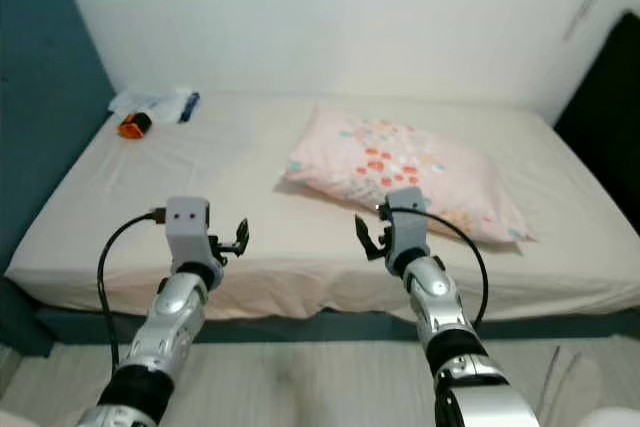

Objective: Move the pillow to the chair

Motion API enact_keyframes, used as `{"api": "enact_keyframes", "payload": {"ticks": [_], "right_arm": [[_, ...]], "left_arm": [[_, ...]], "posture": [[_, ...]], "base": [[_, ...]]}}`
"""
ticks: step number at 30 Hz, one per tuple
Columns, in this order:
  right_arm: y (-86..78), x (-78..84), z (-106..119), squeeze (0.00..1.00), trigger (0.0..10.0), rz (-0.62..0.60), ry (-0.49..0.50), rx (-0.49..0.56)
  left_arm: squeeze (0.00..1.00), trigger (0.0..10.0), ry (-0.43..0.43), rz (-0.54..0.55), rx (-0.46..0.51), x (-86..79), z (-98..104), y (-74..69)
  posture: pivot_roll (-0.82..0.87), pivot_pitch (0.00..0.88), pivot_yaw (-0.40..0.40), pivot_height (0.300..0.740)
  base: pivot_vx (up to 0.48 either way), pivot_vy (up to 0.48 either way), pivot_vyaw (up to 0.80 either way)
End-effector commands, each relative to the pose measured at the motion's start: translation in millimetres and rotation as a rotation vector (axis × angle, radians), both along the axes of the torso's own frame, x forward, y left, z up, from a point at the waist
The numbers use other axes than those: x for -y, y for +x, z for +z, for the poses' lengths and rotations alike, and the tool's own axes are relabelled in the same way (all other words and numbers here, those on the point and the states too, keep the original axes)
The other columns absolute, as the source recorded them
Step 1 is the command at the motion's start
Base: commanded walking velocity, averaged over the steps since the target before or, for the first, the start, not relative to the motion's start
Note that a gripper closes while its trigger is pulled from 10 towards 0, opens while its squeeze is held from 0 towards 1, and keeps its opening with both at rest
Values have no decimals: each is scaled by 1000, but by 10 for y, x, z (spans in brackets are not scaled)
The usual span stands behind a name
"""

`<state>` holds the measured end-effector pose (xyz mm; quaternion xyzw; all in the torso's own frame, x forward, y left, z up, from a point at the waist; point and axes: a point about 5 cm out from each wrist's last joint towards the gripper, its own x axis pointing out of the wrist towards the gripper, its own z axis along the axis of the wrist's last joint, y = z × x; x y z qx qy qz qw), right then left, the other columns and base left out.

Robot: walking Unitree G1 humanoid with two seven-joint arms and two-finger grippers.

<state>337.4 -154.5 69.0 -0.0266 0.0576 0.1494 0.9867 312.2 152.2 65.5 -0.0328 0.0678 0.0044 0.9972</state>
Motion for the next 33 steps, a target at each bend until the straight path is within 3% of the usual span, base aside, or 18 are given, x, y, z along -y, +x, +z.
{"api": "enact_keyframes", "payload": {"ticks": [1,25,33], "right_arm": [[-17,22,-35,0,10000,-7,-6,-16],[-22,138,-93,0,10000,-100,8,-67],[-15,160,-86,0,10000,-109,9,-70]], "left_arm": [[0,10000,3,-4,-4,-9,-16,-5],[0,10000,0,-25,-8,21,-33,-14],[0,10000,2,-28,-7,26,-32,-15]], "posture": [[-25,0,-67,740],[-31,0,-66,740],[-31,0,-66,740]], "base": [[289,0,0],[286,0,0],[286,0,-569]]}}
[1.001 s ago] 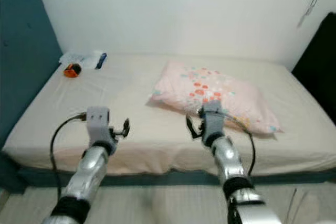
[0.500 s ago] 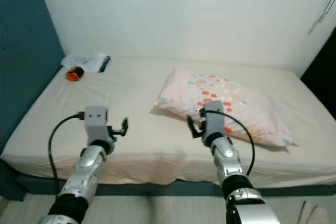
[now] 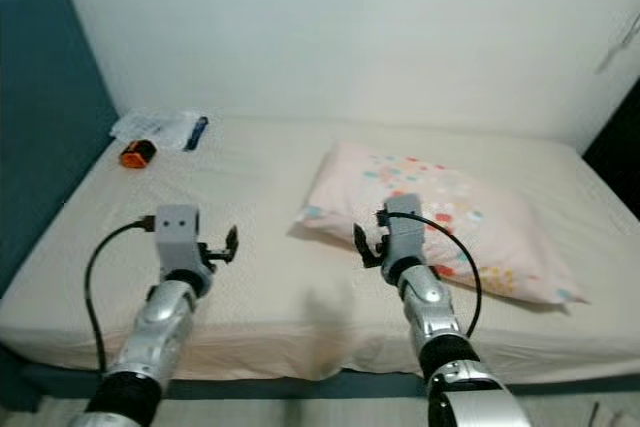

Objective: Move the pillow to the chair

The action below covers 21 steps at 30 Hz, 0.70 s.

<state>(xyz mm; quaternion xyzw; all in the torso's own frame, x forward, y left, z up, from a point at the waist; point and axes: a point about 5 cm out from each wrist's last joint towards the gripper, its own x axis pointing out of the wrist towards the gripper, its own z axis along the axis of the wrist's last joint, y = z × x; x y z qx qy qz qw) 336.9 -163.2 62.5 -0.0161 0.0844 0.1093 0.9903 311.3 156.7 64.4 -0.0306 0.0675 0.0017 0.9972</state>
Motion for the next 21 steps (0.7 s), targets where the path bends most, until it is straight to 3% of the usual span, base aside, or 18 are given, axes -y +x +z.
{"api": "enact_keyframes", "payload": {"ticks": [1,21], "right_arm": [[-10,76,-23,0,10000,-28,-4,-18],[-12,70,-49,0,10000,-36,-15,-42]], "left_arm": [[0,10000,-2,-23,-8,70,-22,-6],[0,10000,-7,-30,-5,92,-17,-23]], "posture": [[-31,0,-66,740],[-31,0,-65,740]], "base": [[285,0,0],[253,0,0]]}}
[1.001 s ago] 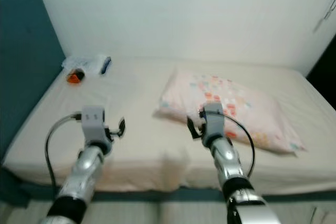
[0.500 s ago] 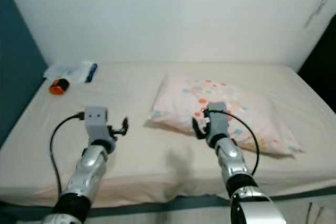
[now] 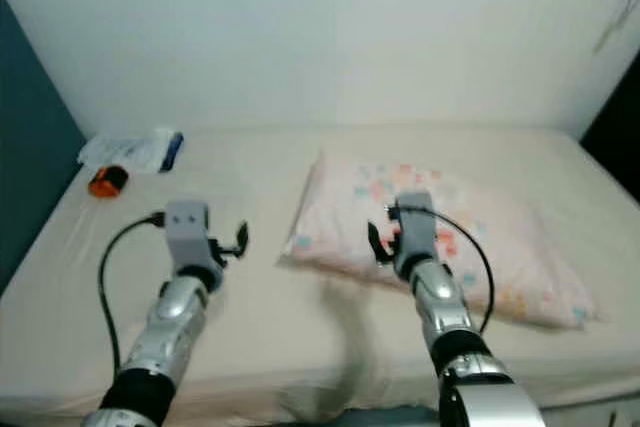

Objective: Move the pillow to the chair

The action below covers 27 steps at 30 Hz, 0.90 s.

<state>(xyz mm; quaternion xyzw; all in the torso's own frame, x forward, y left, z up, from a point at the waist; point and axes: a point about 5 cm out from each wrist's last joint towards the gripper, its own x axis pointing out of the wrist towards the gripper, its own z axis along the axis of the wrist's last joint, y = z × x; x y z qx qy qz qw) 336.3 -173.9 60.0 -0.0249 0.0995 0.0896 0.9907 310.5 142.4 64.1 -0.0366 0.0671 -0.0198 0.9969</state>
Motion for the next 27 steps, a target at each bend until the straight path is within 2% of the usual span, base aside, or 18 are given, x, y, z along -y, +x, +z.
{"api": "enact_keyframes", "payload": {"ticks": [1,25,27], "right_arm": [[-4,-36,-22,0,10000,1,9,-14],[-2,-60,-19,0,10000,10,10,-12],[-5,-56,-22,0,10000,9,9,-12]], "left_arm": [[0,10000,8,11,-8,-48,-15,-15],[0,10000,19,24,-9,-72,-21,-36],[0,10000,22,18,-11,-62,-26,-39]], "posture": [[-31,0,-65,740],[-30,0,-67,740],[-30,0,-67,740]], "base": [[0,0,0],[0,0,0],[0,-480,0]]}}
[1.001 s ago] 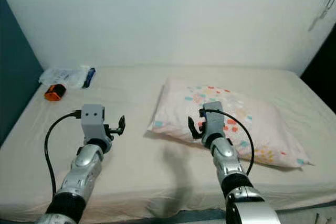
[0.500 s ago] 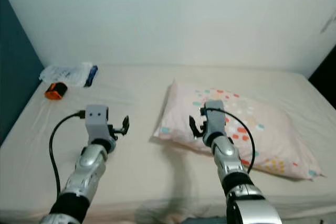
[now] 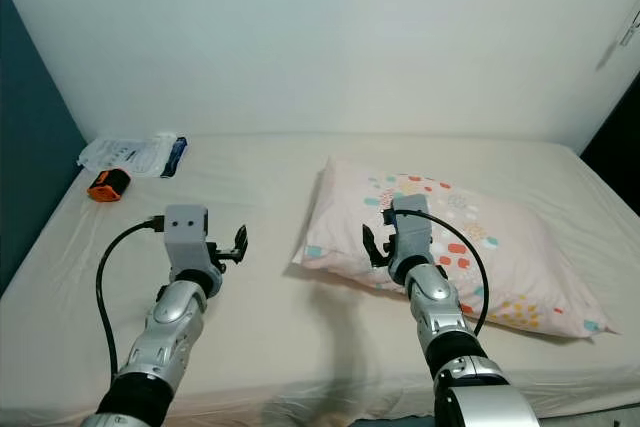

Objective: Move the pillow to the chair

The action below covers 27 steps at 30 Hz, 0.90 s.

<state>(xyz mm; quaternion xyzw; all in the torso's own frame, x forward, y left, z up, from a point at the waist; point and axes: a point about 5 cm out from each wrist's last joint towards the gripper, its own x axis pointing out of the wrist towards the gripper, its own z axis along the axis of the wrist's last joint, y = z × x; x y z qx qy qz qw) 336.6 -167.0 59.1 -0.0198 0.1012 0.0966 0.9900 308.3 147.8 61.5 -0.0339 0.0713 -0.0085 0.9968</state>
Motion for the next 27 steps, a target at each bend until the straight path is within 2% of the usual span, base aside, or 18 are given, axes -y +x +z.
{"api": "enact_keyframes", "payload": {"ticks": [1,5,10,27], "right_arm": [[-8,13,-13,0,10000,-4,-2,-7],[-15,20,-20,0,10000,-4,-6,-8],[-21,45,-21,0,10000,-6,-10,-6],[14,31,15,0,10000,-11,1,-1]], "left_arm": [[0,10000,15,-4,-3,-7,0,-18],[0,10000,16,-8,-11,4,-19,-27],[0,10000,-10,15,-33,-35,-55,-41],[0,10000,-8,10,-29,-27,-50,-39]], "posture": [[-30,0,-67,740],[-30,0,-66,740],[-28,0,-68,740],[-26,0,-71,740]], "base": [[0,-480,0],[0,-480,0],[0,0,0],[0,0,0]]}}
